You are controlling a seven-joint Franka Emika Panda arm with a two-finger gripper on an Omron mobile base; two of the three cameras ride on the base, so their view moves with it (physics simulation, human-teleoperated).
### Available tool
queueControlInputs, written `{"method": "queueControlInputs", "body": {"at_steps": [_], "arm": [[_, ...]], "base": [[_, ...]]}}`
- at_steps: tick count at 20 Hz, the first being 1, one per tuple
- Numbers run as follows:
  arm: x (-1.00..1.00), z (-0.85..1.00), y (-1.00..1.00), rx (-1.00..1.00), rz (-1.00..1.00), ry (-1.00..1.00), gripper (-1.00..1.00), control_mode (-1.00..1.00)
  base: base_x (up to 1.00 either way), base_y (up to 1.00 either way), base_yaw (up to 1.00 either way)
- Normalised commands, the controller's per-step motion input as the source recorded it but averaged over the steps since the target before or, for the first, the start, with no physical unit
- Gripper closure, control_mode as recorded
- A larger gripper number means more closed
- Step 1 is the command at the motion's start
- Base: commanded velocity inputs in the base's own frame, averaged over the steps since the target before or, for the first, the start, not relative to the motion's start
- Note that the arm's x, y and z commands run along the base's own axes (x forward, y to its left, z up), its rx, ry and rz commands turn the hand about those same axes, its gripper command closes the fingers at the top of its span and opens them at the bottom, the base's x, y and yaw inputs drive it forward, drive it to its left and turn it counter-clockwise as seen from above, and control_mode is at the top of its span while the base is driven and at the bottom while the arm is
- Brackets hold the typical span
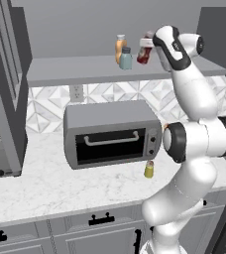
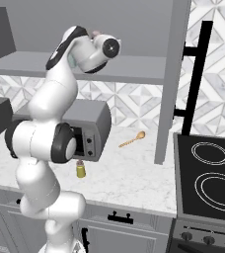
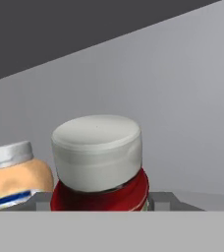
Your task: Put the shaker and condiment bottle from the counter next to their counterparts in the cabinet.
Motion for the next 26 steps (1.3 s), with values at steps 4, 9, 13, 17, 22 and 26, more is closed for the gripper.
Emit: {"method": "queueControlInputs", "body": {"at_steps": [4,9,13,17,22,26], "arm": [[0.48,0.0,0.0,0.0,0.06,-0.05,1.0,-1.0],[0.33,-0.01,0.0,0.0,0.05,-0.03,1.0,-1.0],[0.16,-0.13,0.0,0.0,0.04,0.0,1.0,-1.0],[0.23,-0.21,0.02,0.0,0.05,0.01,1.0,-1.0],[0.07,-0.36,0.19,0.0,0.08,0.13,1.0,-1.0],[0.0,-0.44,0.23,0.0,0.07,0.09,1.0,-1.0]], "base": [[0.0,0.0,0.0],[0.0,0.0,0.0],[0.0,0.0,0.0],[0.0,0.0,0.0],[0.0,0.0,0.0],[0.0,0.0,0.0]]}}
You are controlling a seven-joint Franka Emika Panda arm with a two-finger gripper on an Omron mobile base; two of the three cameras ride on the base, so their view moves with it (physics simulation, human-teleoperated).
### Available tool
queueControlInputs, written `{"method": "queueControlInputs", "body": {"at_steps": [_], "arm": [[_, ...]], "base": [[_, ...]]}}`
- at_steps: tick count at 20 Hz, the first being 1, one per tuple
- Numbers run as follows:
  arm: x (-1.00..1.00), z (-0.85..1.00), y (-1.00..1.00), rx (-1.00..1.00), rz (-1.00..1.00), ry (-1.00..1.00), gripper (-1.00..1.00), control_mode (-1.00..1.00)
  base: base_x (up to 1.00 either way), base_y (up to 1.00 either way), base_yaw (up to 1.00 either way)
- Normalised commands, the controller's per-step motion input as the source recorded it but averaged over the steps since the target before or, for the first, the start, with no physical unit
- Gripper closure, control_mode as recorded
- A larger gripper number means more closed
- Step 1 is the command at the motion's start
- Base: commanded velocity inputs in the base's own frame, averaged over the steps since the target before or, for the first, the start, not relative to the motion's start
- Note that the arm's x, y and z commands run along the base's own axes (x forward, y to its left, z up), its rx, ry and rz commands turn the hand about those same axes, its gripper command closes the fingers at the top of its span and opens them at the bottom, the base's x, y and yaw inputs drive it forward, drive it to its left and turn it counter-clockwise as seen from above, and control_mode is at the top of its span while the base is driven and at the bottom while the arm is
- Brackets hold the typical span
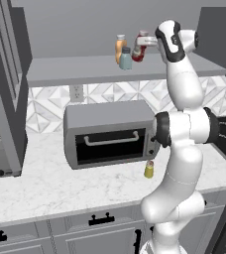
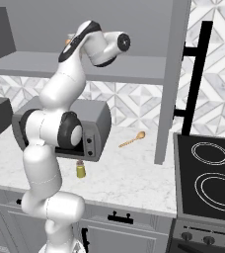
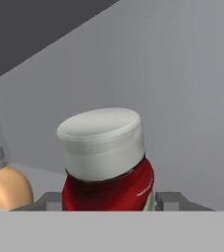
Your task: Put the shaker and condiment bottle from the counter next to their counterparts in the cabinet.
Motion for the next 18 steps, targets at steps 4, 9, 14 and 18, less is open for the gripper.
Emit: {"method": "queueControlInputs", "body": {"at_steps": [4,9,14,18], "arm": [[0.02,-0.37,0.21,0.0,0.08,0.0,1.0,-1.0],[0.05,-0.4,0.16,0.0,0.11,0.0,1.0,-1.0],[0.1,-0.64,0.28,0.0,0.14,0.0,-1.0,-1.0],[0.01,-0.56,0.14,0.0,0.12,0.0,-1.0,-1.0]], "base": [[0.0,0.0,0.0],[0.0,0.0,0.0],[0.0,0.0,0.0],[0.0,0.0,0.0]]}}
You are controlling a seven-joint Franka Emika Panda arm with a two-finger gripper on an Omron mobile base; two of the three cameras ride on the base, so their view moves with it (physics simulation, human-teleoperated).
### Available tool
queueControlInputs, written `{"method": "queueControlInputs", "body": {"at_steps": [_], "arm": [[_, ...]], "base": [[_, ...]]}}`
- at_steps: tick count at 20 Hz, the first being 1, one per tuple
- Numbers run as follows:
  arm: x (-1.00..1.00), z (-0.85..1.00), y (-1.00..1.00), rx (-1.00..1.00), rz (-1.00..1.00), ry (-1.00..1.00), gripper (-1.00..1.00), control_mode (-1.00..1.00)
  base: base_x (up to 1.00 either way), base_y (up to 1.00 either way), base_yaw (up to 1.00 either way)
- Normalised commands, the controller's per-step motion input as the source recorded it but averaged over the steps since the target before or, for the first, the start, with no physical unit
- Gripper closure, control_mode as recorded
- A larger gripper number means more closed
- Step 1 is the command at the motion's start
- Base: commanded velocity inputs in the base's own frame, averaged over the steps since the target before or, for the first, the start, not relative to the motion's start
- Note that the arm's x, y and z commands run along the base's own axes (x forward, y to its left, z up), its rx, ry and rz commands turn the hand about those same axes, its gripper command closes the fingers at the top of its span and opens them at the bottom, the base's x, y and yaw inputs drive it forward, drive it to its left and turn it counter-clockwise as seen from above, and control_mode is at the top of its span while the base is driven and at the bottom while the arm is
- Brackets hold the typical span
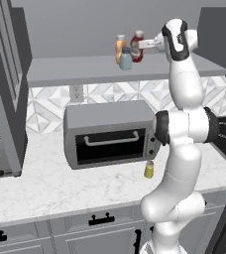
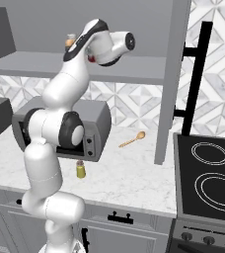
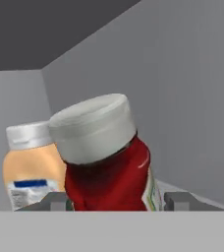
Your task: Put the shaker and condiment bottle from the counter next to their counterparts in the cabinet.
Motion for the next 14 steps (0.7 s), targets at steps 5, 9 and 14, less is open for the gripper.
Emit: {"method": "queueControlInputs", "body": {"at_steps": [5,9,14], "arm": [[0.0,-0.48,0.01,0.0,0.11,0.0,-1.0,-1.0],[0.0,-0.36,0.0,0.0,0.11,0.0,-1.0,-1.0],[-0.2,-0.11,-0.01,0.0,0.11,-0.01,-1.0,-1.0]], "base": [[0.0,0.0,0.0],[0.0,0.0,0.0],[0.0,0.0,0.0]]}}
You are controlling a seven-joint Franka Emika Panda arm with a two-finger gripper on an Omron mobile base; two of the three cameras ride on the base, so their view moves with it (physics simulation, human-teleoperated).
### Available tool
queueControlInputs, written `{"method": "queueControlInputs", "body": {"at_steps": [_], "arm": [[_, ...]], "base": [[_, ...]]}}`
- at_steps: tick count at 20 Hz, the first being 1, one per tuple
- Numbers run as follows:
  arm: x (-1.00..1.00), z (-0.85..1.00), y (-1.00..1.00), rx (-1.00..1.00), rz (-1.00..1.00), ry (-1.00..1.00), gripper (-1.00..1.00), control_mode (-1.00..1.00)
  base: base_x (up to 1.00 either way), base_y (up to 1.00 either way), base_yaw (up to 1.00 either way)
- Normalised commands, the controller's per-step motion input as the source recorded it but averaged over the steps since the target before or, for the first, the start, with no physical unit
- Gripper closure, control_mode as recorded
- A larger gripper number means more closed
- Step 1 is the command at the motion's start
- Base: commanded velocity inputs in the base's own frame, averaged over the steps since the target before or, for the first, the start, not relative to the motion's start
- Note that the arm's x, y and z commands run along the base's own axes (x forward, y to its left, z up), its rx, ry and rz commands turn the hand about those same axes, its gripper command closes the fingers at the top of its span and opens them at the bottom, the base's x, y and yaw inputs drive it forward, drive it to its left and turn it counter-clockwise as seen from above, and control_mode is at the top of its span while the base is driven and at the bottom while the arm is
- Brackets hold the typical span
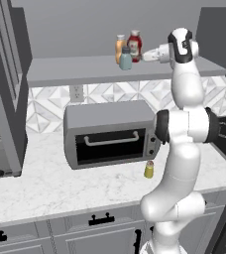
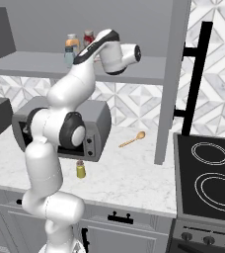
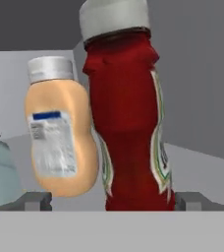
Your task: Put the shaker and condiment bottle from the counter next to their counterparts in the cabinet.
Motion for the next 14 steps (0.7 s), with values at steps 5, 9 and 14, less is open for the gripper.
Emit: {"method": "queueControlInputs", "body": {"at_steps": [5,9,14], "arm": [[-0.99,0.25,-0.11,0.0,0.14,-0.08,-1.0,-1.0],[-1.0,0.5,-0.03,0.0,0.05,-0.15,-1.0,-1.0],[-1.0,0.11,0.0,-0.03,0.0,-0.16,-1.0,-1.0]], "base": [[0.0,0.0,0.0],[0.0,0.0,0.0],[0.0,0.0,0.0]]}}
